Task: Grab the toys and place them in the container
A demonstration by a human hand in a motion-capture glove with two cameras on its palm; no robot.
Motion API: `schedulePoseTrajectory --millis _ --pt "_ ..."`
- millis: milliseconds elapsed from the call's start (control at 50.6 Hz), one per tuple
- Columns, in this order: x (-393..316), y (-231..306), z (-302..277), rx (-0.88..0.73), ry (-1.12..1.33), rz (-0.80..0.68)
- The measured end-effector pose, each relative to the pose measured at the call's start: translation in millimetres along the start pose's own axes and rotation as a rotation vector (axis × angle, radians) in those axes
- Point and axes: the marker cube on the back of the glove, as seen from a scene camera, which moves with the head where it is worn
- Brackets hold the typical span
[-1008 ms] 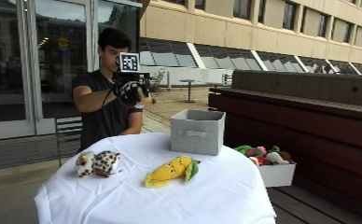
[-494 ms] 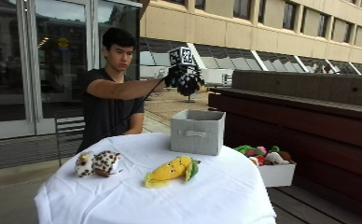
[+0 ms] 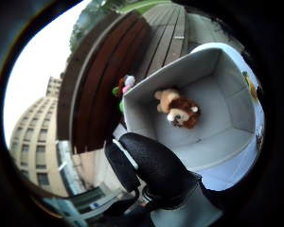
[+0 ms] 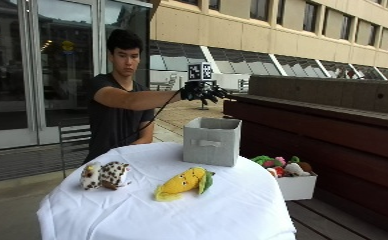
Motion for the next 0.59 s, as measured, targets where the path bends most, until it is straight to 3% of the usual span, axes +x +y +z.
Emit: schedulePoseTrajectory --millis 119,218,356,593 --pt "59 7 -8 0.016 0.046 0.236" --pt "58 41 -23 0.033 0.088 0.446" --pt "93 82 -40 0.02 0.084 0.573" --pt "216 147 -40 0.037 0.112 0.742"
